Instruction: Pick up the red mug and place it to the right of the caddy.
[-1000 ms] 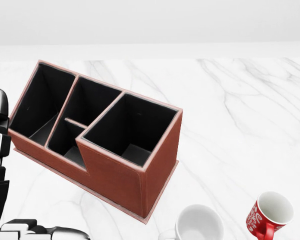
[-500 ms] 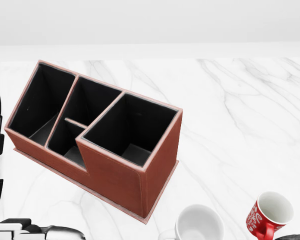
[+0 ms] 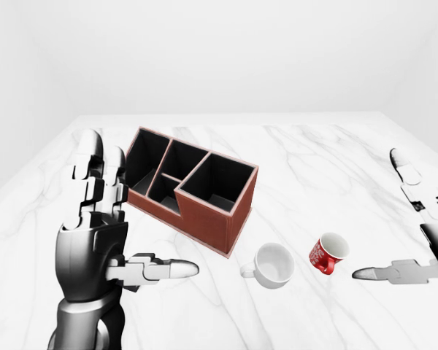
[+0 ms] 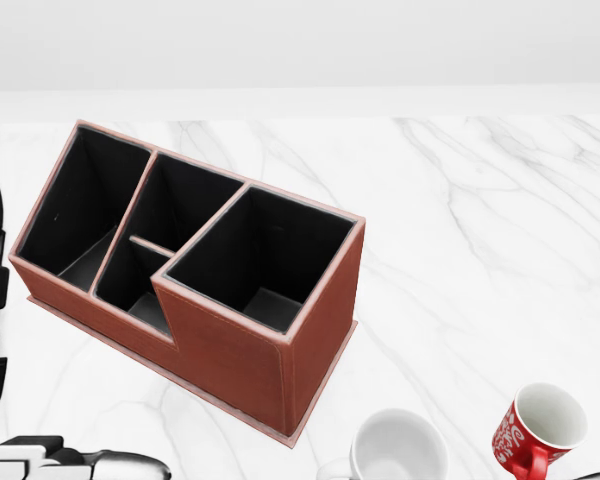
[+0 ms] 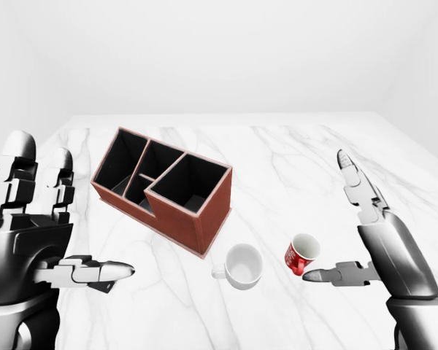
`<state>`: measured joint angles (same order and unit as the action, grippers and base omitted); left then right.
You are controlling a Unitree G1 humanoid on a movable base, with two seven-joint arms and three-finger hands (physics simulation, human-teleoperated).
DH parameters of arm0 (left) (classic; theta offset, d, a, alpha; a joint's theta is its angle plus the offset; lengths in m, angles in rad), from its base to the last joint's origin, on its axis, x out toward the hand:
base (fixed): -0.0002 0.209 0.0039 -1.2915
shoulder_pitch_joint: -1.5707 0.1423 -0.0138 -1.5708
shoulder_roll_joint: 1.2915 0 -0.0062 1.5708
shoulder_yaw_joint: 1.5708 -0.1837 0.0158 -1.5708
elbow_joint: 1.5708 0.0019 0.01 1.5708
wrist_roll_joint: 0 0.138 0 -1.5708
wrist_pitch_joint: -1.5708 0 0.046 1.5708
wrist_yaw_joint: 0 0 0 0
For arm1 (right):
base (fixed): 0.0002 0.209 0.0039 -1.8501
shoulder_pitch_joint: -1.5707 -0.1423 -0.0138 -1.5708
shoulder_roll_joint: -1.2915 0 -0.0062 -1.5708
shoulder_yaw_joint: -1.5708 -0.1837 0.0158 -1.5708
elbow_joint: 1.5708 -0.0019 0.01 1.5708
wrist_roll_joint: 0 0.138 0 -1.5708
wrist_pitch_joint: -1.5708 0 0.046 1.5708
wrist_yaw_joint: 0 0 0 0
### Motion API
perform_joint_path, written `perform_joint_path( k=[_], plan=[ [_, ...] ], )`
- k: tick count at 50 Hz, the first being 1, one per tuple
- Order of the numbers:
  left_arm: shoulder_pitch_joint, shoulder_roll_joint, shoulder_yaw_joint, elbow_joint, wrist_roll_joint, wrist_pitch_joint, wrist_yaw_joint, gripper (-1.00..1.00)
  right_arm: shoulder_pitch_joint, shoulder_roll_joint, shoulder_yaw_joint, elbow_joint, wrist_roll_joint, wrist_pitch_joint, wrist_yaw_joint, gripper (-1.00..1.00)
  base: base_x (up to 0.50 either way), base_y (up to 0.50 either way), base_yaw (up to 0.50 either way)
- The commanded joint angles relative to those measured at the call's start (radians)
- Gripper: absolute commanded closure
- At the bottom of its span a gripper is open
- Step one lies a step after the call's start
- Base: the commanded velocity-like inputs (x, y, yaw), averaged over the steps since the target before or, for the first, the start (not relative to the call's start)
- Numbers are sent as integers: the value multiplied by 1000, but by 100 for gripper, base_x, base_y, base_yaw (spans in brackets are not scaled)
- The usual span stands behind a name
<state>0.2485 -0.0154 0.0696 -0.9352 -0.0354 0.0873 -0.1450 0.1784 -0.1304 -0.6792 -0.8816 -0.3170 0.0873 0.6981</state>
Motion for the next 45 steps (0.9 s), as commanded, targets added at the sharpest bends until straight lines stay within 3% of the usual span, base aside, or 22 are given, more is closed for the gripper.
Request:
perform_joint_path(
  k=[1,16,27,28,33,36,38,40,45],
  plan=[
    [1,1,-3,9,2,0,1,-100,15,9,-16,40,-57,0,0,-98,0,0,0],
    [3,5,-17,25,10,0,6,-100,40,21,-22,111,-97,0,0,-98,0,0,0],
    [4,5,-21,25,10,0,7,-100,-1,-63,41,302,-189,0,0,-98,0,0,0],
    [3,5,-20,21,10,0,8,-100,1,-67,39,315,-196,-23,0,-98,0,0,0],
    [5,5,-22,25,11,0,7,-100,-11,-78,48,373,-231,-61,0,-98,0,0,0],
    [6,5,-22,24,10,0,7,-100,-29,-95,56,392,-247,-51,0,-98,0,0,0],
    [3,5,-21,20,10,0,8,-100,-34,-102,64,417,-260,-61,0,-98,0,0,0],
    [3,5,-22,24,11,0,8,-100,-30,-109,75,451,-279,-92,0,-98,0,0,0],
    [4,5,-26,32,13,0,9,-100,-50,-128,96,504,-320,-113,0,-98,0,0,0]
  ],
)
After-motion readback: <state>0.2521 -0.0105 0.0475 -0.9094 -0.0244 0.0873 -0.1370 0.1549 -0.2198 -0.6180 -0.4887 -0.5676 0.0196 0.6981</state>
